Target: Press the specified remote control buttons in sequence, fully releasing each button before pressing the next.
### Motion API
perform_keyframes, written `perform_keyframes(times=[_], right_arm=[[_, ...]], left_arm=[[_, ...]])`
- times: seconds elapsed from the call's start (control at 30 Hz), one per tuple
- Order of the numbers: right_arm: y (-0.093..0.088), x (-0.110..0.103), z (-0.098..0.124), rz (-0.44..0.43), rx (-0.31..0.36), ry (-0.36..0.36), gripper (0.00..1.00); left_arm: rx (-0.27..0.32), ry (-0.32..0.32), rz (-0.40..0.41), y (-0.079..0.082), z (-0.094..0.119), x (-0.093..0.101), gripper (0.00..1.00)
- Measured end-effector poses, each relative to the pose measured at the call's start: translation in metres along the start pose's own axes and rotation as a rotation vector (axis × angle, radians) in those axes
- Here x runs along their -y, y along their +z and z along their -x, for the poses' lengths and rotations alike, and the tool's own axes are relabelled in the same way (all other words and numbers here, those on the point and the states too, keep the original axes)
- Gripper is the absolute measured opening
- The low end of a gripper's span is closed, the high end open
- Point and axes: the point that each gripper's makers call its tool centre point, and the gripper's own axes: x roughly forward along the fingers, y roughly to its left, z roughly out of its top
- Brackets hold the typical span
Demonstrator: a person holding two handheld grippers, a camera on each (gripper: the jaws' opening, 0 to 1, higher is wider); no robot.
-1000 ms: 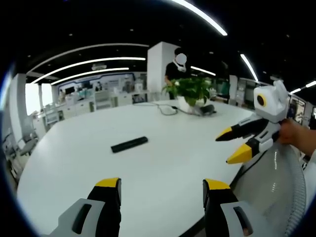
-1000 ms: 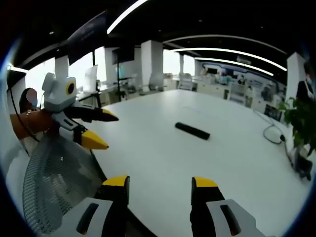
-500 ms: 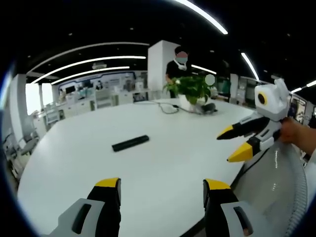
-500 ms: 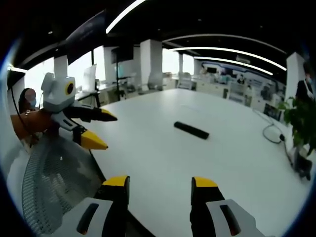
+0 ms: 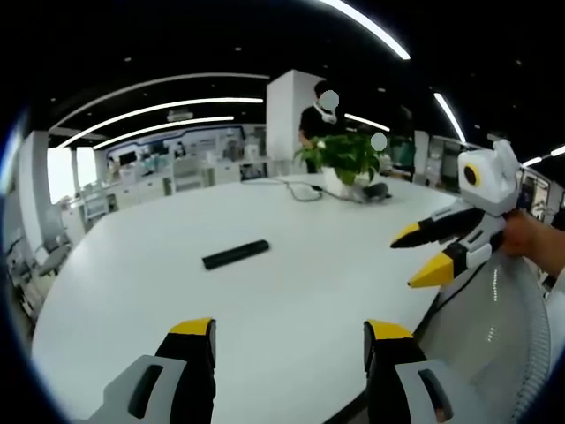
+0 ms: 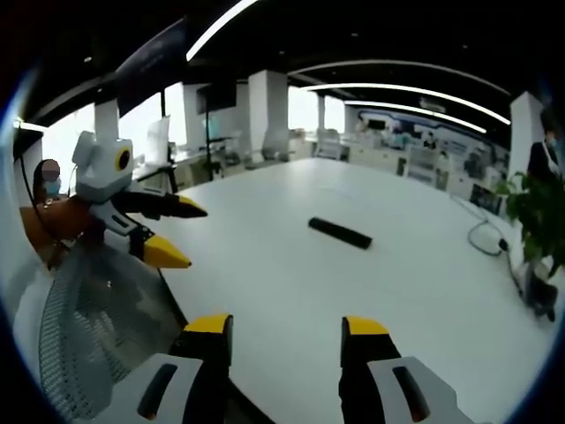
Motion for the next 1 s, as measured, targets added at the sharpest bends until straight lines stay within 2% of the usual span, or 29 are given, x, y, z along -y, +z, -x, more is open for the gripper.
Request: perform_keyframes(times=[0.53, 0.8, 1.0], right_arm=[[0.008, 0.004, -0.006, 0.032, -0.002, -0.001, 0.46], [0.024, 0.014, -0.009, 0.045, 0.019, -0.004, 0.46], [0.036, 0.021, -0.013, 0.058, 0.036, -0.008, 0.46]], left_arm=[[0.01, 0.018, 0.041, 0.008, 0.0, -0.01, 0.71], [0.026, 0.027, 0.051, 0.016, -0.003, -0.018, 0.71], [0.03, 0.03, 0.027, 0.024, -0.007, -0.027, 0.7]])
